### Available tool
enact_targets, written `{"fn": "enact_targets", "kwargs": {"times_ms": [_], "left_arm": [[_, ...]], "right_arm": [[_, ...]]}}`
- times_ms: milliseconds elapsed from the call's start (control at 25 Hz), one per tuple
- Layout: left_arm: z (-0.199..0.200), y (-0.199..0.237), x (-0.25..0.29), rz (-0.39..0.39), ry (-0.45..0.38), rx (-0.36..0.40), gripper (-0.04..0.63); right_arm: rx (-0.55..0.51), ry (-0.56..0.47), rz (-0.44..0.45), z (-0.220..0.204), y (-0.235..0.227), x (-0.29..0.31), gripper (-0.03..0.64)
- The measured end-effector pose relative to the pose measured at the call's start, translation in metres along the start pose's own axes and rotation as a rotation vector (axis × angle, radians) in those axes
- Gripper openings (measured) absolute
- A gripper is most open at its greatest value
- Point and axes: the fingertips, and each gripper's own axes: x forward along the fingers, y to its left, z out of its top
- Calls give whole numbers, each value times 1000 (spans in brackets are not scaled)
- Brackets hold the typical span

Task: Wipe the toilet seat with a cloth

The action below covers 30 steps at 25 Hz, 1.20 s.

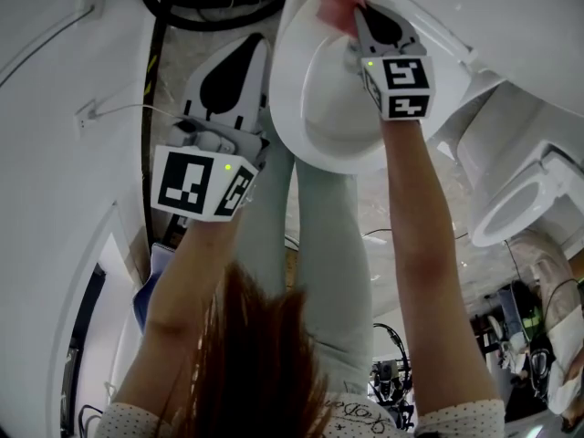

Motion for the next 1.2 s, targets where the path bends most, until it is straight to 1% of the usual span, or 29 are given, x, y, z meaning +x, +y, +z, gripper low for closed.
{"fn": "enact_targets", "kwargs": {"times_ms": [440, 640, 1200], "left_arm": [[2, -12, 7, -36, 7, 15, -5], [1, -15, 6, -42, 11, 18, -5], [0, -32, 9, -84, 20, 33, -5]], "right_arm": [[45, 27, -66, -8, -25, -15, 23], [71, 40, -80, -12, -33, -22, 23], [126, 68, -170, -37, -65, -57, 23]]}}
